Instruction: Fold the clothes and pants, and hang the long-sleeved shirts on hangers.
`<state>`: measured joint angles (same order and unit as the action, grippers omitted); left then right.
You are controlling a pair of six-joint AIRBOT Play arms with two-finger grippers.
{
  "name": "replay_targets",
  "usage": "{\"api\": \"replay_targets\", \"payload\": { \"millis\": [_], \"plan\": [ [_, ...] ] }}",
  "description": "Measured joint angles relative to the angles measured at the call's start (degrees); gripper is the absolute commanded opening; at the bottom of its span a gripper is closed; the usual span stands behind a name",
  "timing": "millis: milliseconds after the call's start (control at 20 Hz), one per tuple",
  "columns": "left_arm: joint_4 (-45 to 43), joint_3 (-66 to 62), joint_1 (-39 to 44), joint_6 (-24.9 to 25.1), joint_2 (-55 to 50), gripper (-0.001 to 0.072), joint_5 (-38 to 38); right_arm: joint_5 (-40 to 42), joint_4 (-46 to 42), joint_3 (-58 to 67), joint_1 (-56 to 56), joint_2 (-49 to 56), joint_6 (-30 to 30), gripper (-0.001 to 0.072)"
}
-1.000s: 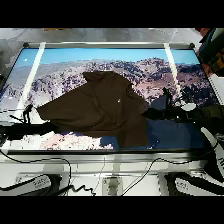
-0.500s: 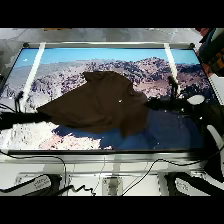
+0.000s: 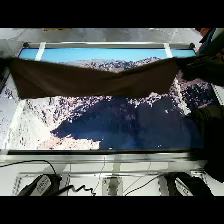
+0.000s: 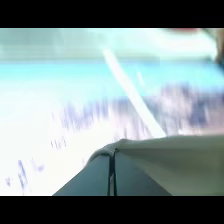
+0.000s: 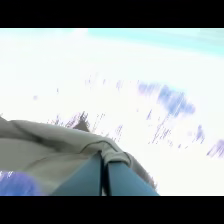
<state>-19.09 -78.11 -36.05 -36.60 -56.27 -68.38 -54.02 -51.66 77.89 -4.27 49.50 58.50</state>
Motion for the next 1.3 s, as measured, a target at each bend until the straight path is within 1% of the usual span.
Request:
{"api": "replay_targets", "payload": {
  "millis": [150,300,350,450,550,700,800,900,950,1050,1150,1200,1250,1300],
  "plan": [
    [2.6,-1.1,-2.3,0.0,6.2,0.0009,2.7,0.0,-1.5,2.1,0.0,-7.6,0.6,0.0012],
    [3.3,-1.4,-3.7,-0.2,11.3,0.0009,3.9,1.2,-2.3,2.9,0.0,-14.6,0.8,0.0010],
    [2.9,-1.5,-3.9,-1.1,12.4,0.0009,4.1,2.1,-2.5,3.0,0.0,-16.2,0.9,0.0010],
    [-0.4,-1.2,-4.1,-4.9,13.8,0.0009,3.7,4.8,-3.6,3.2,0.0,-18.0,1.4,0.0009],
    [-4.8,1.0,-3.5,-8.8,14.4,0.0009,3.1,6.3,-6.1,3.3,0.0,-16.9,3.5,0.0009],
    [-9.1,8.7,0.2,-13.0,14.4,0.0009,2.9,6.3,-8.4,3.2,0.0,-8.8,7.5,0.0010],
    [-10.6,16.9,5.2,-14.3,13.0,0.0009,3.9,6.1,-9.0,3.2,0.0,-0.4,9.8,0.0011],
    [-11.4,25.2,11.3,-15.1,10.3,0.0009,7.4,7.8,-8.3,3.2,0.0,8.9,11.2,0.0011],
    [-11.6,28.7,14.3,-15.1,8.5,0.0009,11.0,8.9,-7.5,3.1,0.0,13.8,11.7,0.0012],
    [-11.8,33.8,19.8,-15.1,4.1,0.0009,20.6,11.6,-4.7,3.1,0.0,22.5,12.3,0.0012],
    [-10.1,36.2,23.9,-15.1,-0.8,0.0010,31.8,14.4,-1.4,3.1,0.0,29.7,12.7,0.0012],
    [-8.3,36.7,25.5,-15.1,-3.2,0.0029,37.9,15.8,0.5,3.1,0.0,32.8,12.8,0.0012],
    [-6.6,37.0,26.8,-15.1,-5.4,0.0164,43.0,17.2,1.8,3.1,0.0,35.1,12.8,0.0032],
    [-5.1,37.2,27.8,-15.1,-7.5,0.0525,47.7,18.4,2.9,3.2,0.0,37.2,12.9,0.0161]
  ]
}}
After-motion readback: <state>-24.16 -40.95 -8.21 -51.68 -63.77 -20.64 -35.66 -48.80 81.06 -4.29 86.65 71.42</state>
